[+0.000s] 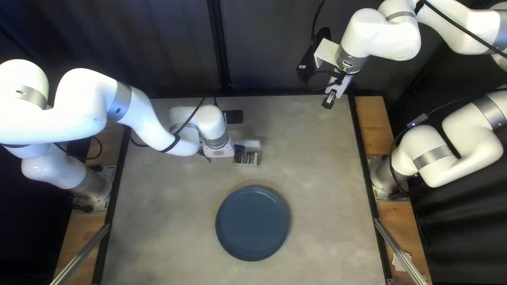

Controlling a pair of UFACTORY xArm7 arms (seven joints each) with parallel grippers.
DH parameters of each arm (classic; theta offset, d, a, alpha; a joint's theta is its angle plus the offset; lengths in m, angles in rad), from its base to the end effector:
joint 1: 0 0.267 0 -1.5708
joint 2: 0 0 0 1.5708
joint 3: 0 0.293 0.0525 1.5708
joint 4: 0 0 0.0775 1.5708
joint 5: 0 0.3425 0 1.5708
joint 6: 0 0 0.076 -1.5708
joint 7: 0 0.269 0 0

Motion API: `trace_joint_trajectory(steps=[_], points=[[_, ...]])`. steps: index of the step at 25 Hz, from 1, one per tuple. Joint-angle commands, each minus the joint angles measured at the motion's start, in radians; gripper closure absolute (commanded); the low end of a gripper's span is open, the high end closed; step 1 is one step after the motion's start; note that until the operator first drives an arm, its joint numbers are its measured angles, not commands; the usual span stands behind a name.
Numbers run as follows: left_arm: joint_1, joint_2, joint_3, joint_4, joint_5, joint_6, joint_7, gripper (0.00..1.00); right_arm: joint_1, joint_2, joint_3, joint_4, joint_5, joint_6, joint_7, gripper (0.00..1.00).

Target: Pick up the batteries from the table and place them into the container

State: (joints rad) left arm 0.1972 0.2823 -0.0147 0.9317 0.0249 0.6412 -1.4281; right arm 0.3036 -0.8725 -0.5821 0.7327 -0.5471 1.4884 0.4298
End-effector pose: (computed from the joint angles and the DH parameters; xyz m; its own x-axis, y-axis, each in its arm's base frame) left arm 0.4708 0.0888 0.0395 -0.0205 0.9997 0.0120 0.9998 0.0205 0.0065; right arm 0.2460 -0.1795 0.2773 0.8786 -0.4715 0.0754 -0.4769 -0.8746 0.0881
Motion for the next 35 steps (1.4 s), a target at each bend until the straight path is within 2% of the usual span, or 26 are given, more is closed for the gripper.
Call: trace_joint_trajectory(steps=[1, 25, 35], points=[[-0.012, -0.02, -0.002, 0.0, 0.01, 0.016, -0.019, 0.0, 0.0, 0.0, 0.0, 0.0, 0.0, 0.0, 0.0, 0.0], [0.003, -0.005, 0.011, -0.004, 0.017, 0.002, -0.01, 0.0, 0.0, 0.0, 0.0, 0.0, 0.0, 0.0, 0.0, 0.0], [-0.016, -0.029, 0.02, -0.01, 0.056, 0.005, -0.054, 0.0, 0.0, 0.0, 0.0, 0.0, 0.0, 0.0, 0.0, 0.0]])
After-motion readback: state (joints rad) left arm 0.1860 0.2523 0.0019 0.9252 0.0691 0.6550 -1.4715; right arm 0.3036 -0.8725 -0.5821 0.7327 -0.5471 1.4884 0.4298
